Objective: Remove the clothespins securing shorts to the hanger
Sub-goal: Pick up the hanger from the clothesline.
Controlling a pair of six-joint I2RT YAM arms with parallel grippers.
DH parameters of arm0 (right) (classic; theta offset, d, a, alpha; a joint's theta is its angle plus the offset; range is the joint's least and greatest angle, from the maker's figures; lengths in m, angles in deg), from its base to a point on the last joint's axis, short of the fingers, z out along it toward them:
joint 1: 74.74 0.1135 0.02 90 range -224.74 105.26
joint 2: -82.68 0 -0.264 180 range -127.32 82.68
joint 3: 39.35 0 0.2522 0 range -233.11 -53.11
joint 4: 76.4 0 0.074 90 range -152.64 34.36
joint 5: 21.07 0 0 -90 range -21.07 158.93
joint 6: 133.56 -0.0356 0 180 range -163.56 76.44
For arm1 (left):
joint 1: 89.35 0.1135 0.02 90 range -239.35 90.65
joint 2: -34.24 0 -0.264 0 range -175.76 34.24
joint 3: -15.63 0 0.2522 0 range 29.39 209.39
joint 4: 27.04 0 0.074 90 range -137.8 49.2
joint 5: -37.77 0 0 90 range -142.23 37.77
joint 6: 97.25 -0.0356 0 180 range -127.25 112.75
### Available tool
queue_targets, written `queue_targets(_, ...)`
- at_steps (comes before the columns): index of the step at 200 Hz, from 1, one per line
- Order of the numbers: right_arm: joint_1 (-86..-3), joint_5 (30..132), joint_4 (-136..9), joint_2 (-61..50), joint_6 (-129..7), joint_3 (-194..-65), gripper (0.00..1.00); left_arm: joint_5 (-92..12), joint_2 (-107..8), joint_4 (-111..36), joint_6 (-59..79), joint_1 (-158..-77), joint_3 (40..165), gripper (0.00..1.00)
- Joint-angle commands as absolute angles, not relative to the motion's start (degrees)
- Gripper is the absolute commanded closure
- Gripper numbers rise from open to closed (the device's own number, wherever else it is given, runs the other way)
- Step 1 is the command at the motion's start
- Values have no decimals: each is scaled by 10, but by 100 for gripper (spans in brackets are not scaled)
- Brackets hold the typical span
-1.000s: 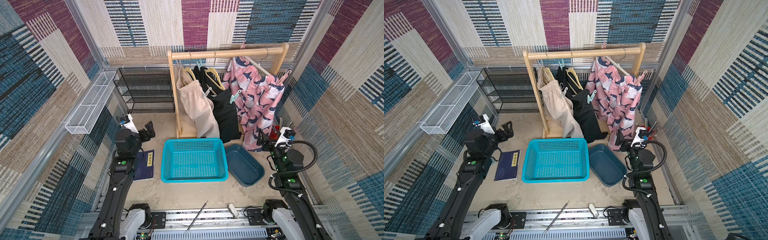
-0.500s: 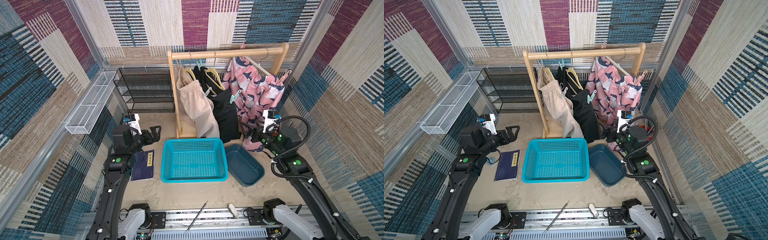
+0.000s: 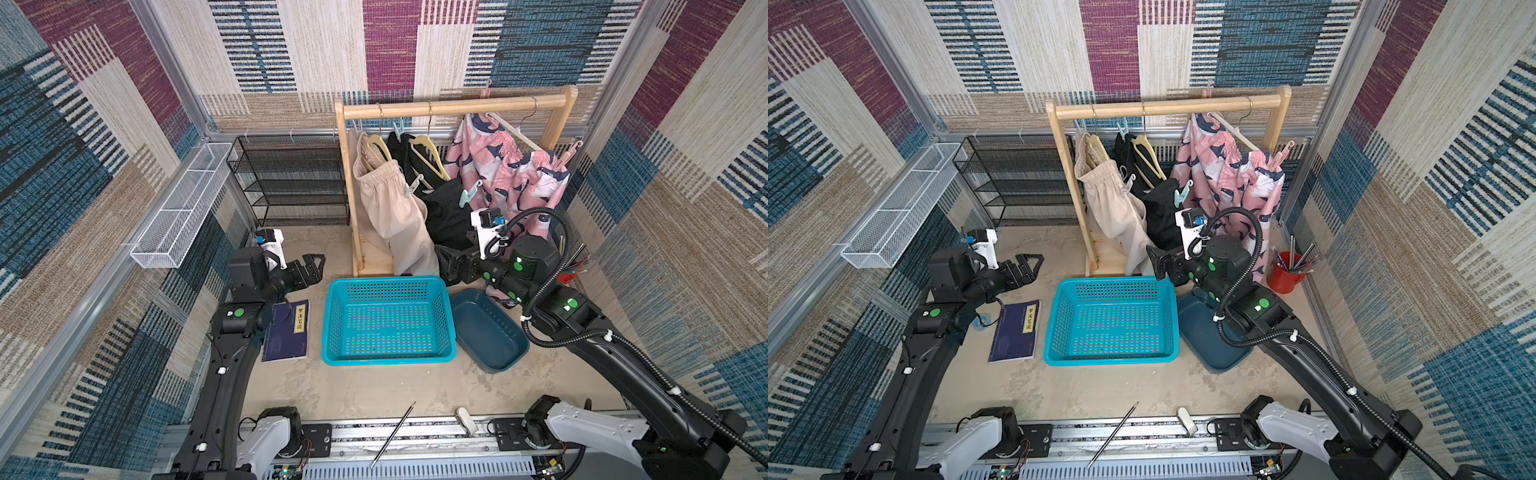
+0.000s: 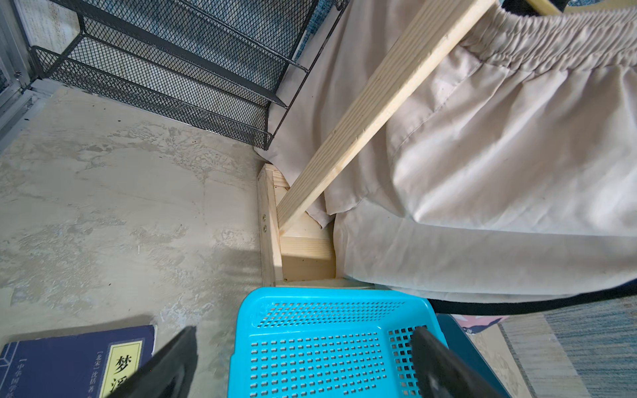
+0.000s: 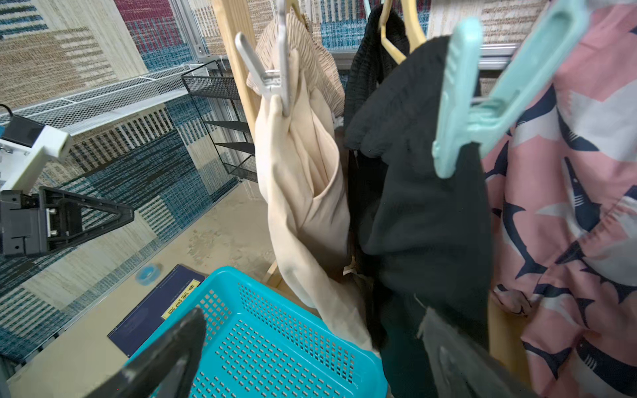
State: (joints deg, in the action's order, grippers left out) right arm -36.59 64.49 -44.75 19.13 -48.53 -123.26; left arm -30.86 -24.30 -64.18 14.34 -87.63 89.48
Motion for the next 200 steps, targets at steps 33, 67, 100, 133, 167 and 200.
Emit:
queue_targets(33, -342, 656, -488, 128, -445, -1298, 1, -290, -255, -630, 164, -876, 903, 1)
queue_targets(67, -341, 615, -498, 53, -417, -1378, 15, -289, -251, -634, 164, -876, 906, 1)
queue_targets(100, -341, 591, -494, -24, -396, -1465, 23, -289, -243, -638, 163, -876, 902, 1)
queue_targets(133, -341, 555, -482, -89, -382, -1531, 27, -284, -242, -639, 163, -876, 898, 1)
queue_targets(167, -341, 535, -446, -136, -385, -1585, 31, -282, -242, -636, 162, -876, 896, 1)
queue_targets(200, -341, 524, -440, -143, -391, -1584, 31, -283, -244, -635, 159, -876, 894, 1)
